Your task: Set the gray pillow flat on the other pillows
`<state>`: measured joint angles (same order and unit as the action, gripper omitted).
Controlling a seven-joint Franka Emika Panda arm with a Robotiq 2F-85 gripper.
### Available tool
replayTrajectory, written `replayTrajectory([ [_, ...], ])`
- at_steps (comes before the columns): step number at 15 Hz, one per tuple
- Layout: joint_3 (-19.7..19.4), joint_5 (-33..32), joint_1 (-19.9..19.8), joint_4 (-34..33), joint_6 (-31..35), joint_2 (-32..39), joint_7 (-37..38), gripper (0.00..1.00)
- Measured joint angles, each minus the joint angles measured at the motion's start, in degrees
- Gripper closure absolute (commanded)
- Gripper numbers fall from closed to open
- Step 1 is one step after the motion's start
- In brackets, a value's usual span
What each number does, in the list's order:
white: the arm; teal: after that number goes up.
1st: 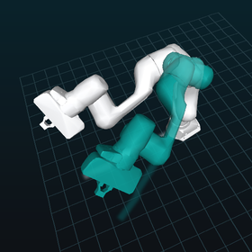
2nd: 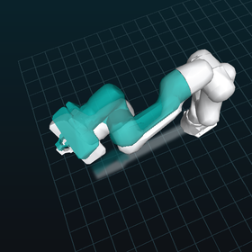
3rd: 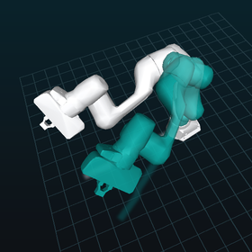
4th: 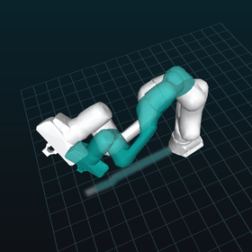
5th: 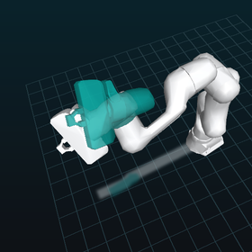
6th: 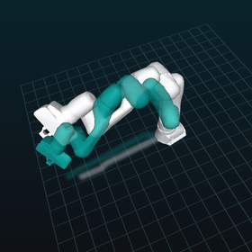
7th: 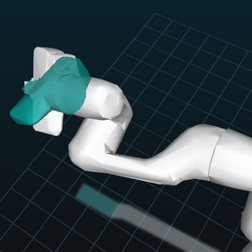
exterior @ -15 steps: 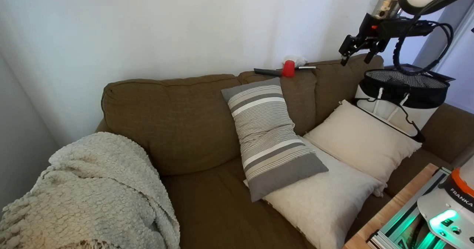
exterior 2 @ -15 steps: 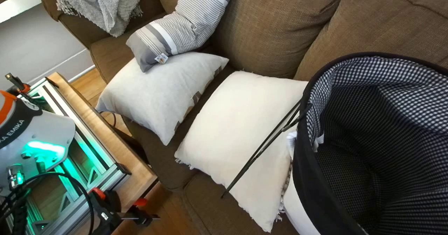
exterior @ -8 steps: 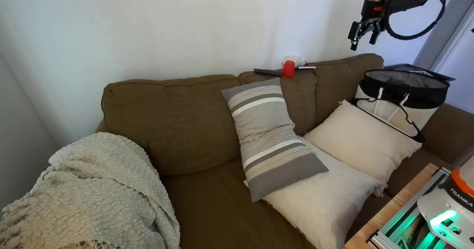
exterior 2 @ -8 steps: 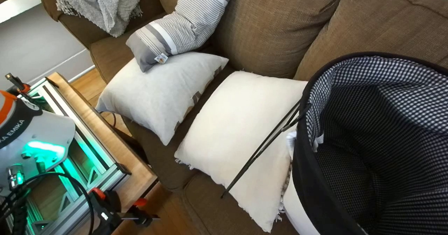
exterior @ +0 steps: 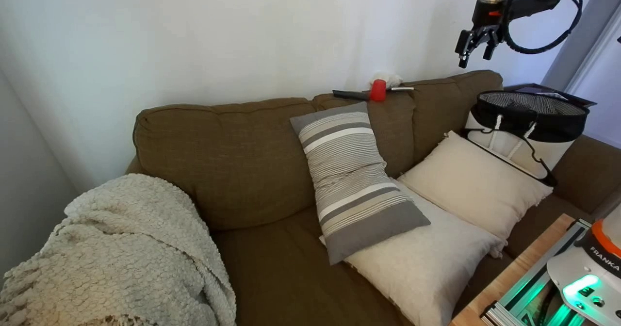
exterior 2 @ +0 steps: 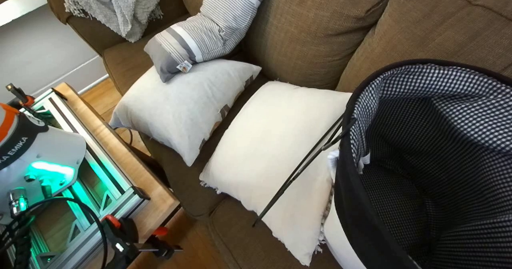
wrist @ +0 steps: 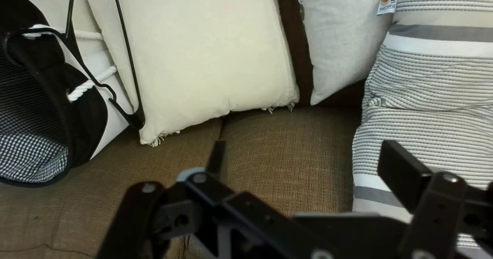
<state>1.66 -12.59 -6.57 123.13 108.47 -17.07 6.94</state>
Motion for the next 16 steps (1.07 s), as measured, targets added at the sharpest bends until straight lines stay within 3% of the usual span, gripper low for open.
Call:
replayTrajectory([
  [4, -0.08, -0.04, 0.26, -0.11, 1.21, 0.17, -1.38, 0.00],
  [7, -0.71, -0.58, 1.24, -2.99, 6.19, 3.57, -9.75, 0.00],
  [16, 0.02, 1.70, 4.00, -31.91, 14.36, 33.00, -36.44, 0.00],
])
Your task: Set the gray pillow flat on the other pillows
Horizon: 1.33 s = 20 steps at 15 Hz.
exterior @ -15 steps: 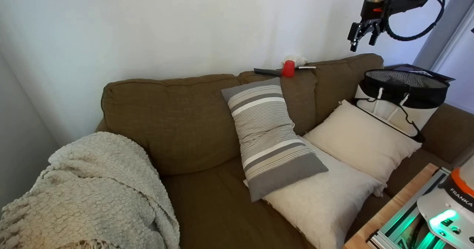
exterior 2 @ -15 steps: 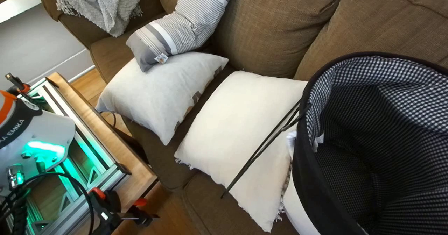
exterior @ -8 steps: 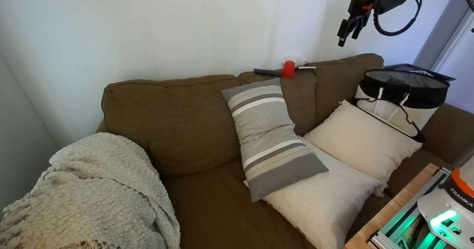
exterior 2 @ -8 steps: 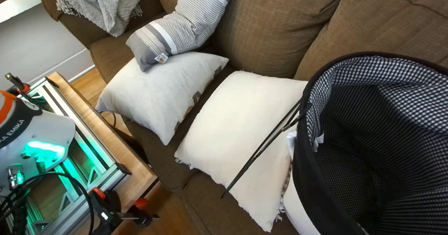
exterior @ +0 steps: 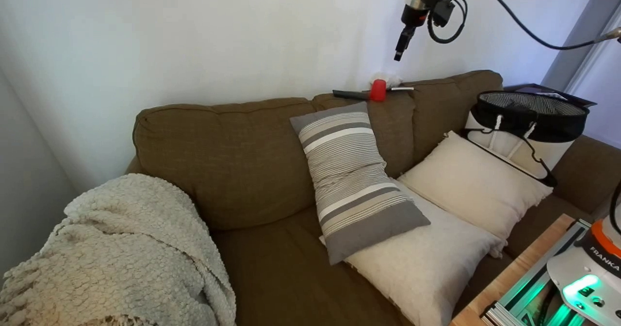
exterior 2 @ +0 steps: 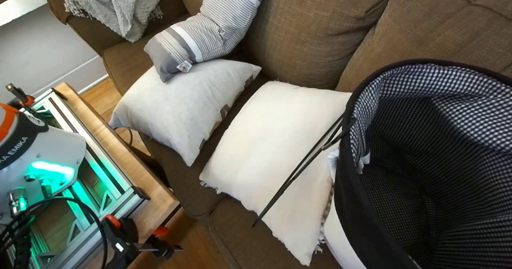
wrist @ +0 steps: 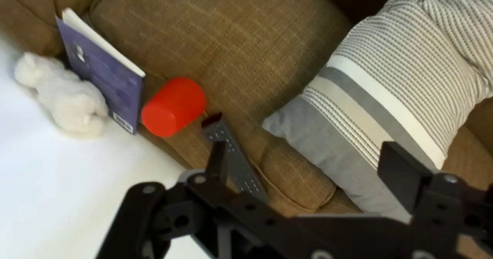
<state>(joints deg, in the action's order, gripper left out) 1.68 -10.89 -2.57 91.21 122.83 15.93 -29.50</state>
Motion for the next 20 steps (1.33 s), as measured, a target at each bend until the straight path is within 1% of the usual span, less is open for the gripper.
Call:
replayTrajectory([
  [4, 3.72, 3.46, 0.55, -11.97, 0.69, 12.82, -9.25, 0.00],
  [6, 3.99, 3.69, 0.53, -15.23, 0.72, 16.27, -10.56, 0.00],
  [8, 3.99, 3.82, 0.35, -16.46, 0.72, 17.01, -11.18, 0.00],
  [11, 4.42, 4.61, 0.36, -16.59, 1.79, 17.40, -11.72, 0.00],
  [13, 6.21, 7.30, 0.05, -16.72, 7.27, 19.83, -15.93, 0.00],
  [15, 8.50, 9.64, -0.11, -18.40, 10.56, 24.02, -20.97, 0.00],
  [17, 11.06, 11.61, -0.10, -22.12, 9.88, 29.12, -26.24, 0.00],
  [20, 14.01, 13.09, -0.01, -29.68, 5.10, 36.28, -33.35, 0.00],
])
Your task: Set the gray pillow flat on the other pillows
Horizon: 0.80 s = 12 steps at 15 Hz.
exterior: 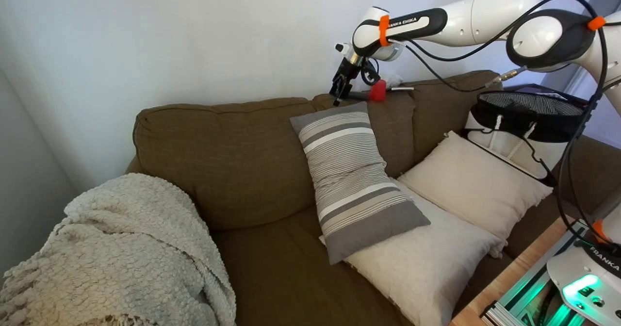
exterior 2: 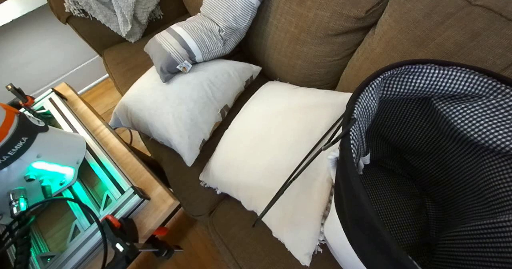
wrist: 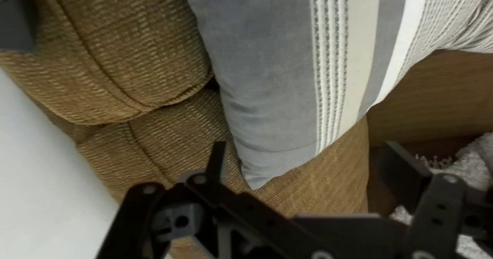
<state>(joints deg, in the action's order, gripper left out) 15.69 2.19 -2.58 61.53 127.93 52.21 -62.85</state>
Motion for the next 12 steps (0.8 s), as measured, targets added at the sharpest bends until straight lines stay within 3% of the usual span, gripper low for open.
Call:
replayTrajectory([
  [3, -0.35, -0.06, 0.95, -7.87, -6.69, 5.59, -2.69, 0.00],
  [7, -4.21, -0.97, 3.75, -16.96, -14.86, 10.99, -2.68, 0.00],
  [12, -9.57, -5.69, 7.83, -25.35, -13.94, 16.83, -1.35, 0.00],
])
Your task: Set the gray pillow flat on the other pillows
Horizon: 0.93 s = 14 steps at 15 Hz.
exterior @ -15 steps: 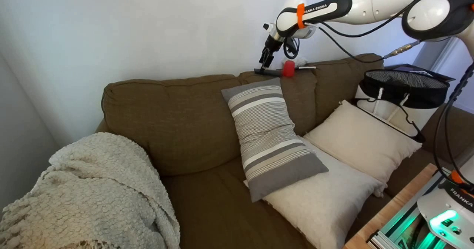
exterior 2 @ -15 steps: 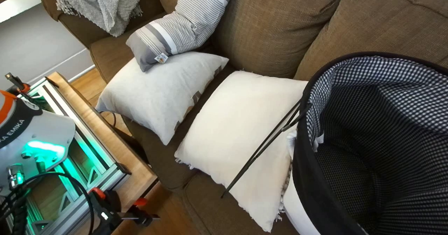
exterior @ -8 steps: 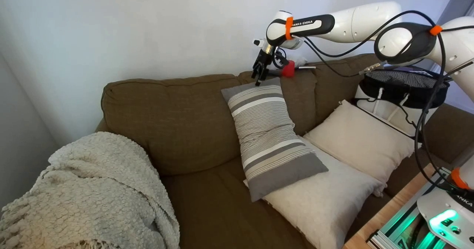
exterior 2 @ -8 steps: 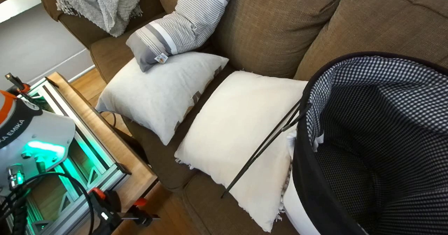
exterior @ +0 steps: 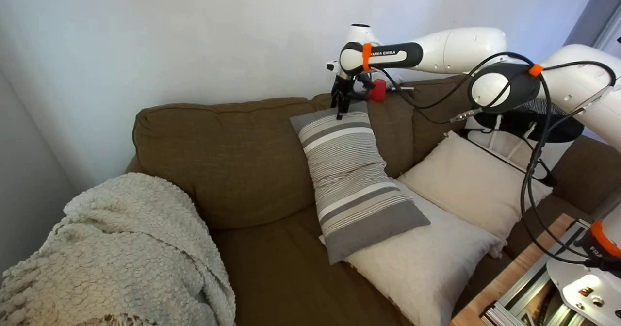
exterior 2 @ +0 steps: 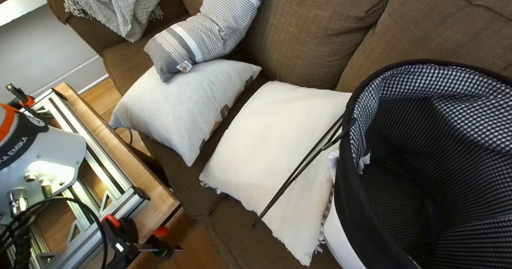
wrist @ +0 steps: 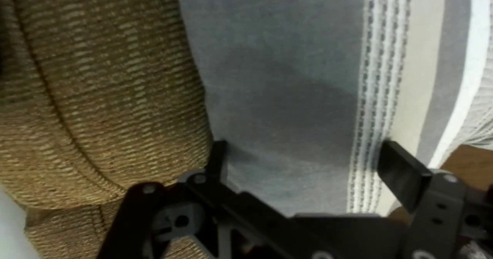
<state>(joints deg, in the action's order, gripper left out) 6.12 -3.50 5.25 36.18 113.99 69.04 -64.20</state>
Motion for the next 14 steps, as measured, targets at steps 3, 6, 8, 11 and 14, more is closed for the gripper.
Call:
replayTrajectory([
  [3, -1.63, -1.56, 1.27, -3.01, 0.68, 0.24, 0.90, 0.00],
  [6, -2.34, -1.80, 1.52, -4.53, 0.56, 0.35, 1.04, 0.00],
  [8, -2.83, -1.80, 1.27, -4.53, 0.46, 1.21, 1.17, 0.00],
  [11, -2.98, -1.70, 0.56, -4.56, 0.34, 3.28, 1.31, 0.00],
  [14, -2.94, -1.54, 0.38, -4.73, 0.34, 4.80, 1.54, 0.26],
])
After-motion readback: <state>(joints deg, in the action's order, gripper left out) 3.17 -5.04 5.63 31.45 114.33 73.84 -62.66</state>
